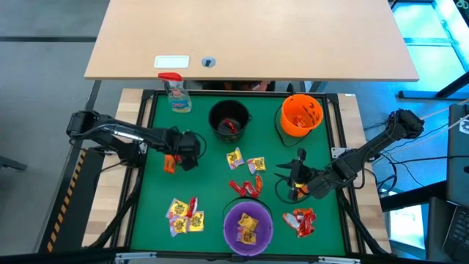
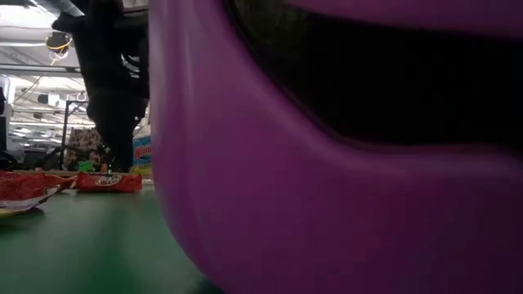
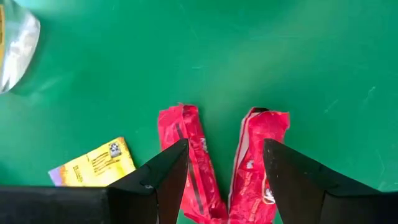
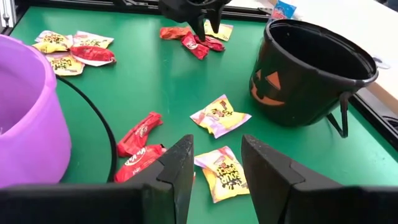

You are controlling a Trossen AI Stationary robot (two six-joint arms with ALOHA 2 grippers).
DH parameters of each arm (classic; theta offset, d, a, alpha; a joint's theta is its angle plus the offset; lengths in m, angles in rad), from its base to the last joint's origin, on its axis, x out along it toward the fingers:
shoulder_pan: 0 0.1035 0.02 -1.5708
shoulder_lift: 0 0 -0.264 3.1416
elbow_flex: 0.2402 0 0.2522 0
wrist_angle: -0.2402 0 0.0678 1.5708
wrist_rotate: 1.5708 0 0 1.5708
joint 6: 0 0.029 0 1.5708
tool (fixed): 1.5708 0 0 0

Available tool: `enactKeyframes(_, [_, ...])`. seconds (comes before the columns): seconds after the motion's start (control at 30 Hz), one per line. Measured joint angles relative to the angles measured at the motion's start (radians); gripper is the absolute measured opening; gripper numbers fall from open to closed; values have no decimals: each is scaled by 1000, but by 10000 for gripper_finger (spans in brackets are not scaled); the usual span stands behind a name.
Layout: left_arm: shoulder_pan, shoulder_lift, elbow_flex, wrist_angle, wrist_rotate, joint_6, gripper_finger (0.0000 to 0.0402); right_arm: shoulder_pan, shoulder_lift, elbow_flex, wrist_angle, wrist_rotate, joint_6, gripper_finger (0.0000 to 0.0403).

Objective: Sort candy
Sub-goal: Put the red chocolate into the black bucket

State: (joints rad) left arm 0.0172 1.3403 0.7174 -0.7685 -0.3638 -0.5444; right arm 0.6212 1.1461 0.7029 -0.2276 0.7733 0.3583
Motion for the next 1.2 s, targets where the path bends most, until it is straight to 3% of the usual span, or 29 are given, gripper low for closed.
enactKeyframes(0.27, [20, 4, 0, 55, 109, 57, 196, 0, 0, 0, -1, 2, -8, 131])
enactKeyframes(0.93, [55, 173, 3, 85, 156, 60, 196, 0, 0, 0, 0, -23, 2, 131])
enactKeyframes(1.07, [56, 175, 3, 89, 164, 60, 175, 0, 0, 1, 0, -23, 0, 131])
enactKeyframes(1.2, [56, 178, 10, 91, 177, 96, 127, 0, 0, 1, 0, -23, 0, 131])
